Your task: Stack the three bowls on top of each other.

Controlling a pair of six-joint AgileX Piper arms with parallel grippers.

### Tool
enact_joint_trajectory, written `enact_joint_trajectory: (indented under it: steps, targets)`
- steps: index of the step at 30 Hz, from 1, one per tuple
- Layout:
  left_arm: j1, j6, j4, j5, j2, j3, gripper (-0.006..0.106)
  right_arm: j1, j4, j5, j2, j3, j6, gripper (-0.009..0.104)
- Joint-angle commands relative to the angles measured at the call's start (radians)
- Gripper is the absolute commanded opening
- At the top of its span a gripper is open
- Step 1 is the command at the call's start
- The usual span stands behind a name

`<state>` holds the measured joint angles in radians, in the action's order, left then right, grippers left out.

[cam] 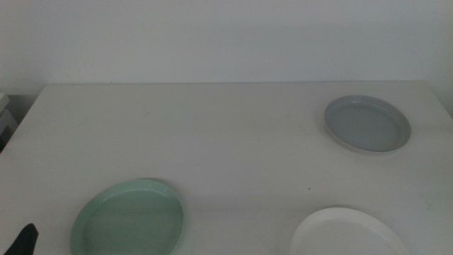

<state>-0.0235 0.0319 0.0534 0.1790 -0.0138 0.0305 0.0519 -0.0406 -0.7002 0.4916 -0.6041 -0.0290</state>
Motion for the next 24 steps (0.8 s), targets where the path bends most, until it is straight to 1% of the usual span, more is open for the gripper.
enact_joint_trajectory:
  steps: [1,5,9,11,15,21,24]
  targets:
    - [-0.006,-0.008,0.012,-0.073,-0.013,-0.004,0.087,-0.007,-0.046,-0.07,0.067,-0.115,0.029,0.041]
    - [-0.006,-0.008,0.012,-0.073,-0.013,-0.004,0.087,-0.007,-0.108,-0.274,0.161,-0.236,0.075,0.041]
    - [-0.006,-0.008,0.012,-0.073,-0.013,-0.004,0.087,-0.007,-0.122,-0.373,0.238,-0.295,0.075,0.041]
    - [-0.006,-0.008,0.012,-0.073,-0.013,-0.004,0.087,-0.007,-0.121,-0.375,0.275,-0.294,0.075,0.041]
    - [-0.006,-0.008,0.012,-0.073,-0.013,-0.004,0.087,-0.004,-0.096,-0.388,0.35,-0.284,0.075,0.041]
    - [-0.006,-0.008,0.012,-0.073,-0.013,-0.004,0.087,0.039,-0.092,-0.383,0.452,-0.239,0.075,0.041]
    - [-0.006,-0.008,0.012,-0.073,-0.013,-0.004,0.087,0.068,-0.099,-0.358,0.491,-0.202,0.075,0.041]
